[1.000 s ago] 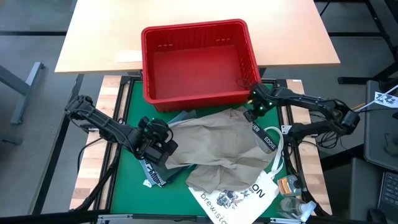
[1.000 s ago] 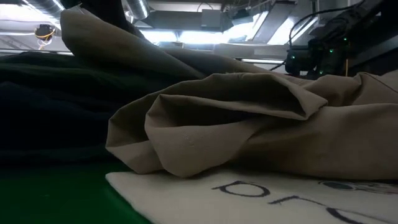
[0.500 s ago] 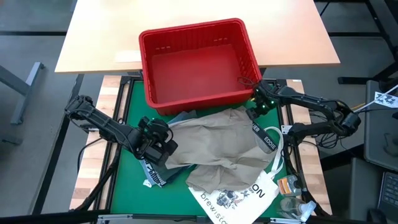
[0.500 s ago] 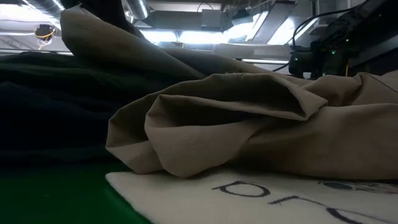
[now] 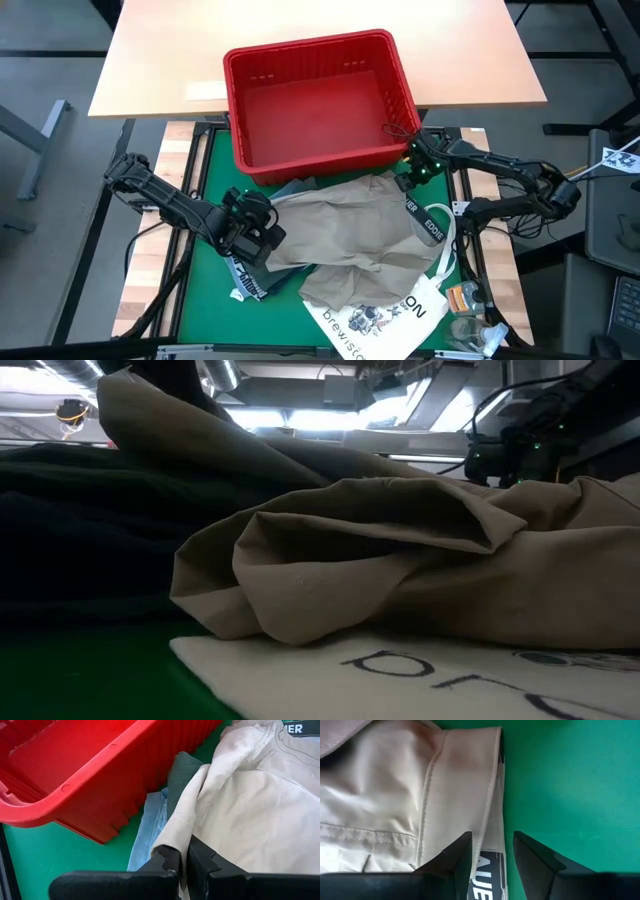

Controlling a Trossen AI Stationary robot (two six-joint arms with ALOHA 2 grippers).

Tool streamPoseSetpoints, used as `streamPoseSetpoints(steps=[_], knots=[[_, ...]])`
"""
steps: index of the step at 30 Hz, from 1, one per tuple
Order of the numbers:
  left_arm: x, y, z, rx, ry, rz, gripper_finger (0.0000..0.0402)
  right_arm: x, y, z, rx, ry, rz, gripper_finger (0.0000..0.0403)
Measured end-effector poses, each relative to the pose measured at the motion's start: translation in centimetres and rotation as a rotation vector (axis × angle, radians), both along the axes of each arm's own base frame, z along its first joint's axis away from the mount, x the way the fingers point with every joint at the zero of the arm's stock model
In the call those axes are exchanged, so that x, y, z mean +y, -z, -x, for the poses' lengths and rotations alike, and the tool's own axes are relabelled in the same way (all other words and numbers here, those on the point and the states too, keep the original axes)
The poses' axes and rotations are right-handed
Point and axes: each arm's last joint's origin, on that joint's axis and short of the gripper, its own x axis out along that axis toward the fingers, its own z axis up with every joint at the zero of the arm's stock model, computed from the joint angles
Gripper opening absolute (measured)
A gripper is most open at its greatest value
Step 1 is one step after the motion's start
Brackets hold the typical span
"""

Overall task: Fold Laundry from Bin
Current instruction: Fold the light brown shorts

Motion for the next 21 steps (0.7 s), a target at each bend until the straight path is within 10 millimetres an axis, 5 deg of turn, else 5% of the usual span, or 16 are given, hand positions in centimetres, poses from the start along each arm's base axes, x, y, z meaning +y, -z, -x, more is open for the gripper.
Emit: streamPoseSetpoints(steps=[12, 21], knots=[[0.0, 0.0, -0.1, -0.007, 0.0, 0.004, 0.0006, 0.1, 0.3, -0.1, -0.069, -0.013, -0.012, 0.0143], [0.0, 0.0, -0.1, -0.007, 0.0, 0.004, 0.0006, 1.4, -2.5, 1.2, -0.153, -0.013, 0.082, 0.0143]])
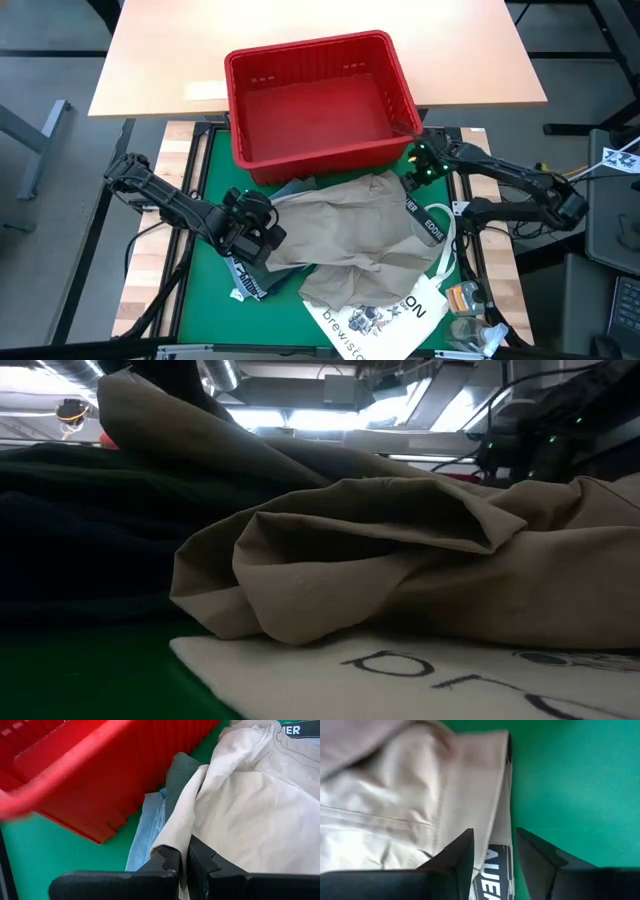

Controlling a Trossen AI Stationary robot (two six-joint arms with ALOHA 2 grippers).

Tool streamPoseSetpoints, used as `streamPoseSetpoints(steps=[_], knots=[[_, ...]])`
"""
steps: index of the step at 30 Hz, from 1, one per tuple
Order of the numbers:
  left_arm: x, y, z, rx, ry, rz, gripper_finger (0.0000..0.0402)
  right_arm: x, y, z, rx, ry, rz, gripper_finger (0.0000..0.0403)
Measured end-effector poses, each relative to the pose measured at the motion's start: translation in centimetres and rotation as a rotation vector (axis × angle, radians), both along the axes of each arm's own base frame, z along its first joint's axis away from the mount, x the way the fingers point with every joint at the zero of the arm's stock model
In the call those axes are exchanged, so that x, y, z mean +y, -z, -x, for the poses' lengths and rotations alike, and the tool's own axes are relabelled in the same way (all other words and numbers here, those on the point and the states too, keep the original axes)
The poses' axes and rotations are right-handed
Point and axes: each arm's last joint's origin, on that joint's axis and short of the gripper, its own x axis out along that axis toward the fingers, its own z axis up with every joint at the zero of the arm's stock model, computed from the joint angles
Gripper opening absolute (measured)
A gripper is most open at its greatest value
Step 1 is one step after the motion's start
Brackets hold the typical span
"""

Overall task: Fold Laundry from Bin
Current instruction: Fold the light brown shorts

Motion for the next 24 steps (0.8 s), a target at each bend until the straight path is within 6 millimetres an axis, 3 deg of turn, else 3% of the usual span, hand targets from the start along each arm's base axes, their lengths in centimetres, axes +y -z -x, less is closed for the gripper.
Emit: streamPoseSetpoints(steps=[6, 14, 24], knots=[[-0.1, 0.0, -0.1, -0.013, 0.0, 0.007, 0.0006, 1.3, -1.4, 1.3, -0.001, 0.005, 0.028, 0.0143], [-0.1, 0.0, -0.2, -0.021, 0.0, 0.011, 0.0006, 2.5, 2.6, 2.3, -0.038, 0.012, -0.034, 0.0143], [-0.1, 0.0, -0.3, -0.03, 0.0, 0.016, 0.0006, 1.9, 2.9, 1.4, -0.202, 0.022, 0.011, 0.0143]])
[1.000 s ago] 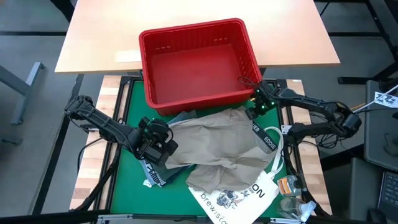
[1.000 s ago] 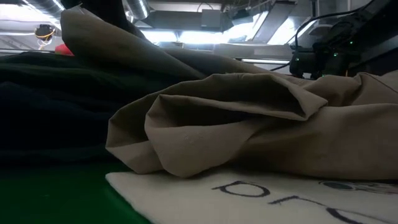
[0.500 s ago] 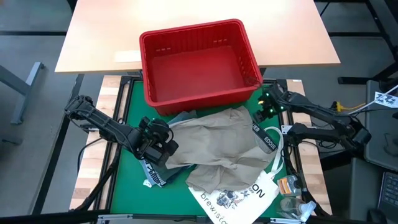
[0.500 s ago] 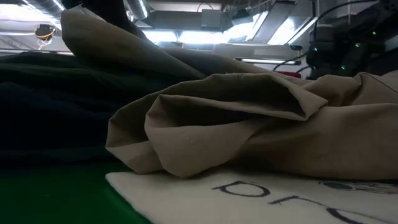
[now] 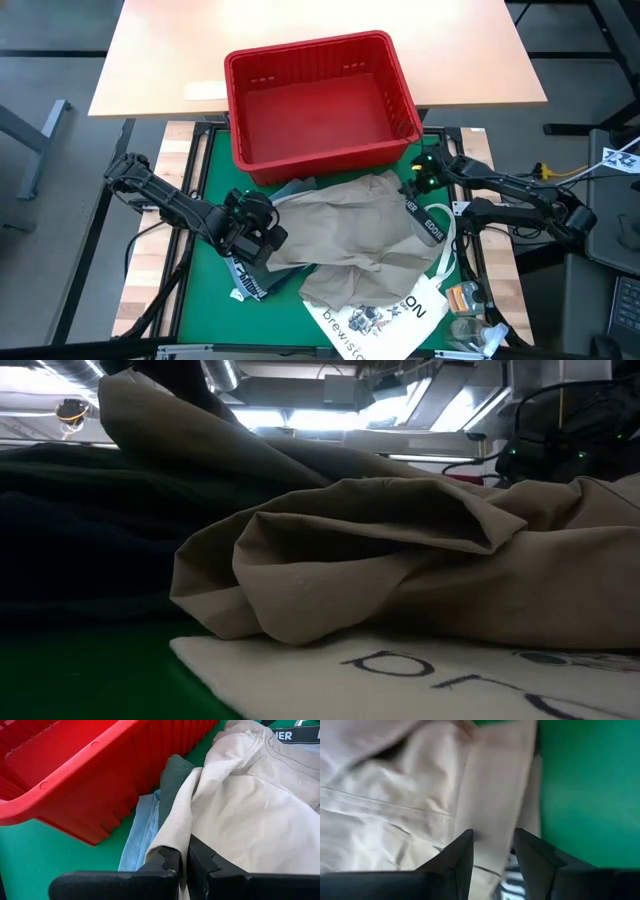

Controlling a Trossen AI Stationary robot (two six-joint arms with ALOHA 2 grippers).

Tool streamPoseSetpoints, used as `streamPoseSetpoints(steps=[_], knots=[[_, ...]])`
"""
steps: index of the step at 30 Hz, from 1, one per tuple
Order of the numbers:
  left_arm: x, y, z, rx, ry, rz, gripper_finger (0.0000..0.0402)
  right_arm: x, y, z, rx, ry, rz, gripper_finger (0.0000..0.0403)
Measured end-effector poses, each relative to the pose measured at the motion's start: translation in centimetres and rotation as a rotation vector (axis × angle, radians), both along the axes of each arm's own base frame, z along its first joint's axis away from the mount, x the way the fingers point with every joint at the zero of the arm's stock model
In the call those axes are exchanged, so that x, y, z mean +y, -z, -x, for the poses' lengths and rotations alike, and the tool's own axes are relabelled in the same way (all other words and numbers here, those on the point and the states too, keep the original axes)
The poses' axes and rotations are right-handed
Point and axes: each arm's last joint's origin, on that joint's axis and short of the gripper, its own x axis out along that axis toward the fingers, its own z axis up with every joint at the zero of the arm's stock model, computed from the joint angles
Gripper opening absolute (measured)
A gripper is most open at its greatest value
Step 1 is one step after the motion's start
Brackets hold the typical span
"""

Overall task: Fold Laundry from Bin
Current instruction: Fold the light brown shorts

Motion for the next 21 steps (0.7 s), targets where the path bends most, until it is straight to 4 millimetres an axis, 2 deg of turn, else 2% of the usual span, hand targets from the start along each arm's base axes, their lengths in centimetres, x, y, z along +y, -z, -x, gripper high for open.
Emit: streamPoseSetpoints(steps=[5, 13, 18, 21], knots=[[0.0, 0.0, 0.0, 0.0, 0.0, 0.0, 0.0006, -0.09, -0.35, -0.42, -0.09, -0.051, -0.018, 0.0143], [0.0, 0.0, 0.0, 0.0, 0.0, -0.001, 0.0006, -0.05, -0.25, -0.58, -0.112, -0.076, -0.051, 0.0143], [0.0, 0.0, 0.0, 0.0, 0.0, -0.001, 0.0006, -0.04, -0.04, -0.32, -0.053, 0.104, -0.15, 0.0143], [0.0, 0.0, 0.0, 0.0, 0.0, -0.001, 0.0006, 0.19, 0.28, 0.08, 0.013, 0.146, -0.173, 0.0143]])
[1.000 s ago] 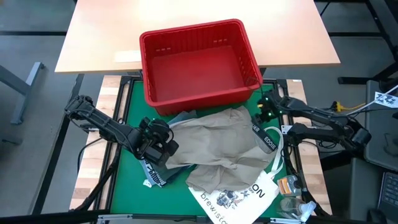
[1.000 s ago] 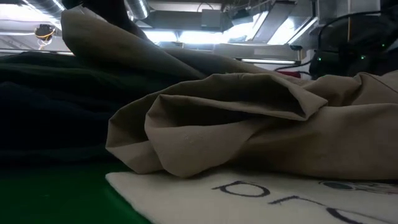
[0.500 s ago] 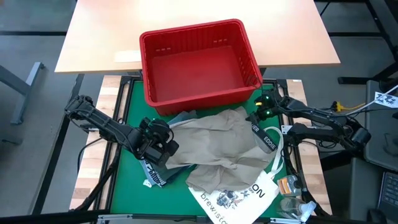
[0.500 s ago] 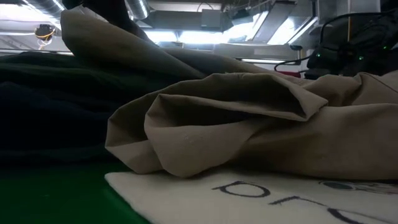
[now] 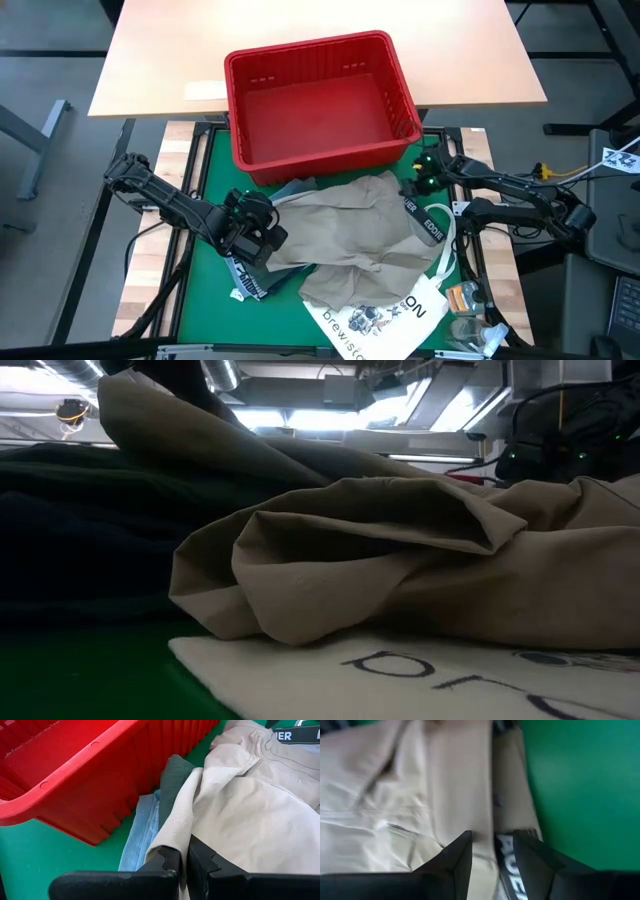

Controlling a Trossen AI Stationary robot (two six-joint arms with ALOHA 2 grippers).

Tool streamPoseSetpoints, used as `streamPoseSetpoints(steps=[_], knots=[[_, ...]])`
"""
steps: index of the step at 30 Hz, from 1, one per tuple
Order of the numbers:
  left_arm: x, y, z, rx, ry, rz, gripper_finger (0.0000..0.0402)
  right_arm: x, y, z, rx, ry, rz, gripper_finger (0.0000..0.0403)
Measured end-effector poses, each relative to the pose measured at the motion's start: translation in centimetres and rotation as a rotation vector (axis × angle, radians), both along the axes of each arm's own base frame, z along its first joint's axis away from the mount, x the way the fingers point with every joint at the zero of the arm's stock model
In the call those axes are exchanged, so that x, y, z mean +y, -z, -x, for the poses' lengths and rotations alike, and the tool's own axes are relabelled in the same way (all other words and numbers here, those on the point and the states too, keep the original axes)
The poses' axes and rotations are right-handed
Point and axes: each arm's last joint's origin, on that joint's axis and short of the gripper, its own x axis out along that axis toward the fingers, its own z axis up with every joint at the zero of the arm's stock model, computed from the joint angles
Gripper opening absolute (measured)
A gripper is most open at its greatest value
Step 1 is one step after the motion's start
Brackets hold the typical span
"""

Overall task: Fold Laundry from Bin
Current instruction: Fold the light brown shorts

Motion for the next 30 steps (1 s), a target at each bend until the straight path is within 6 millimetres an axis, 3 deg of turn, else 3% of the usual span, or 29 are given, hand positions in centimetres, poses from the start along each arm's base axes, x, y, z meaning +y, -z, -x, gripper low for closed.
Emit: streamPoseSetpoints(steps=[12, 21, 30], knots=[[0.0, 0.0, 0.0, 0.0, 0.0, 0.0, 0.0006, 0.1, 0.2, 0.1, 0.007, -0.023, 0.016, 0.0143], [0.0, 0.0, 0.0, 0.001, 0.0, -0.001, 0.0006, 0.7, 2.7, 0.4, -0.107, -0.047, 0.032, 0.0143], [0.0, 0.0, 0.0, 0.001, 0.0, -0.001, 0.0006, 0.0, 1.7, -0.5, -0.267, -0.091, 0.116, 0.0143]])
